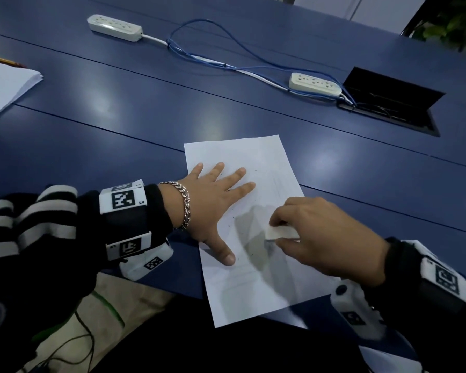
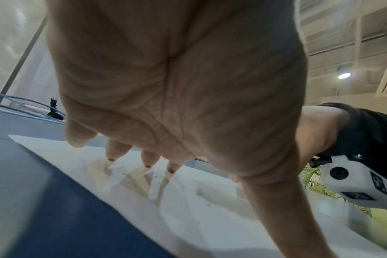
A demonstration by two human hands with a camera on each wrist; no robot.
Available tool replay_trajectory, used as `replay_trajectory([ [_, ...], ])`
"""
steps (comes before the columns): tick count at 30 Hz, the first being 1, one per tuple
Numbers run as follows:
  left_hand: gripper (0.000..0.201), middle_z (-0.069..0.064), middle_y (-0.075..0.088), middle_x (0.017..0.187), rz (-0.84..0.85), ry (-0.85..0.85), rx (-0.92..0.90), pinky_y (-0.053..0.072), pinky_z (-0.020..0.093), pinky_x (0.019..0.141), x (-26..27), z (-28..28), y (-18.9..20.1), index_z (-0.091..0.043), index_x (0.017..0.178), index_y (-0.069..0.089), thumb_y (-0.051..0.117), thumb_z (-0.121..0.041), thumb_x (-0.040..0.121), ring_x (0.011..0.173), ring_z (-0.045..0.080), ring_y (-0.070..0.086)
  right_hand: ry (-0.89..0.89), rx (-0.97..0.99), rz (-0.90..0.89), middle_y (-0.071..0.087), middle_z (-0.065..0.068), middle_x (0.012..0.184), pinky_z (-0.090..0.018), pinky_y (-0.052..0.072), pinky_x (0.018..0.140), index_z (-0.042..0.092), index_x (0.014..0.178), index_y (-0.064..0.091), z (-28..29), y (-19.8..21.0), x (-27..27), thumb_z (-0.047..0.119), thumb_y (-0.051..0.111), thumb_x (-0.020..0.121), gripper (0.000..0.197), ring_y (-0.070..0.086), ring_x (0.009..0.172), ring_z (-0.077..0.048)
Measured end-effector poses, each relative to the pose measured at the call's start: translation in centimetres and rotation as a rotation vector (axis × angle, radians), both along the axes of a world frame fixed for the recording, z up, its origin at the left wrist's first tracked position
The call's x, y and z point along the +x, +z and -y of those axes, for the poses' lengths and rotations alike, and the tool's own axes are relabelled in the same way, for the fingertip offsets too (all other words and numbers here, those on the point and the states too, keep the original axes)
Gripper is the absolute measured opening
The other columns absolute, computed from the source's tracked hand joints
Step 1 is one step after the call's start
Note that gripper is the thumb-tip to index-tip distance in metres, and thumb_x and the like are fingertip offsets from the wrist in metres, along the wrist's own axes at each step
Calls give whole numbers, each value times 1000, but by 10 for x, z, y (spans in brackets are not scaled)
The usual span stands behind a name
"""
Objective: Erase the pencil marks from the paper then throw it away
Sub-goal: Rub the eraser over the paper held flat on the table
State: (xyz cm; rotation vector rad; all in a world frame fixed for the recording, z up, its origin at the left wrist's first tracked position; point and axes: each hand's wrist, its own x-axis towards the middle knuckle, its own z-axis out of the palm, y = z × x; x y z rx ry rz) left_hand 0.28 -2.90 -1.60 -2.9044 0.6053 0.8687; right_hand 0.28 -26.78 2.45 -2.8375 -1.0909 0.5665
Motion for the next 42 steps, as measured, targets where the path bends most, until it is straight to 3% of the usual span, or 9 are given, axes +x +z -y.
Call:
replay_trajectory([
  [4, 158, -6, -37, 167, -30, 16, 29, -8, 64, 124, 1, 6, 4, -35, 160, -26, 72, -95, 50, 156, 40, -22, 55, 50, -31, 58, 16, 104, -31, 50, 85, 35, 111, 63, -12, 0, 10, 48, 60, 88, 27, 56, 94, -9],
  [9, 165, -7, -41, 164, -48, 33, 42, -8, 66, 124, 3, 5, 1, -34, 156, -35, 72, -96, 46, 155, 38, -27, 33, 77, 62, 63, 6, 97, -38, 51, 83, 24, 112, 68, -23, -9, 24, 51, 61, 89, 36, 61, 93, -19],
  [16, 167, -5, -43, 163, -49, 24, 58, -2, 68, 124, 4, 5, 0, -32, 155, -36, 71, -97, 45, 154, 41, -28, 163, 73, -42, 58, 12, 87, -30, 50, 77, 28, 100, 70, -22, -7, 8, 53, 53, 88, 32, 56, 85, -10],
  [21, 168, -7, -43, 163, -55, 31, 44, -4, 67, 124, 5, 3, -2, -34, 155, -36, 71, -98, 42, 154, 40, -29, 68, 102, 129, 58, 7, 89, -38, 52, 76, 21, 100, 68, -24, -10, 33, 47, 63, 87, 29, 59, 87, -20],
  [26, 169, -5, -45, 162, -56, 24, 72, -2, 67, 124, 6, 7, -1, -32, 155, -37, 70, -99, 42, 153, 41, -29, 315, 72, -48, 53, 7, 85, -27, 43, 72, 25, 88, 64, -25, -3, -5, 33, 61, 87, 8, 51, 83, -15],
  [28, 168, -5, -44, 162, -55, 25, 71, -2, 67, 124, 6, 7, 0, -32, 155, -36, 71, -98, 43, 154, 41, -29, 284, 45, -50, 54, 8, 85, -29, 45, 73, 25, 88, 64, -24, -4, 6, 40, 57, 89, 17, 52, 83, -15],
  [31, 169, -7, -44, 163, -53, 26, 60, -3, 67, 124, 6, 5, -1, -33, 154, -37, 70, -99, 42, 154, 41, -29, 164, 82, 123, 56, 6, 87, -34, 49, 73, 22, 96, 66, -23, -7, 36, 50, 55, 91, 31, 58, 86, -19],
  [36, 169, -5, -43, 163, -51, 27, 71, -2, 67, 124, 6, 7, -1, -32, 155, -36, 71, -98, 42, 154, 41, -29, 307, 100, 75, 56, 3, 83, -35, 48, 67, 19, 86, 64, -26, -5, -10, 30, 56, 88, 13, 54, 79, -22],
  [42, 169, -5, -44, 163, -52, 14, 84, 0, 68, 124, 6, 6, -1, -32, 155, -37, 68, -100, 42, 154, 42, -27, 147, 122, 95, 57, 5, 85, -37, 50, 75, 20, 92, 68, -20, -12, 18, 52, 55, 93, 35, 58, 83, -20],
])
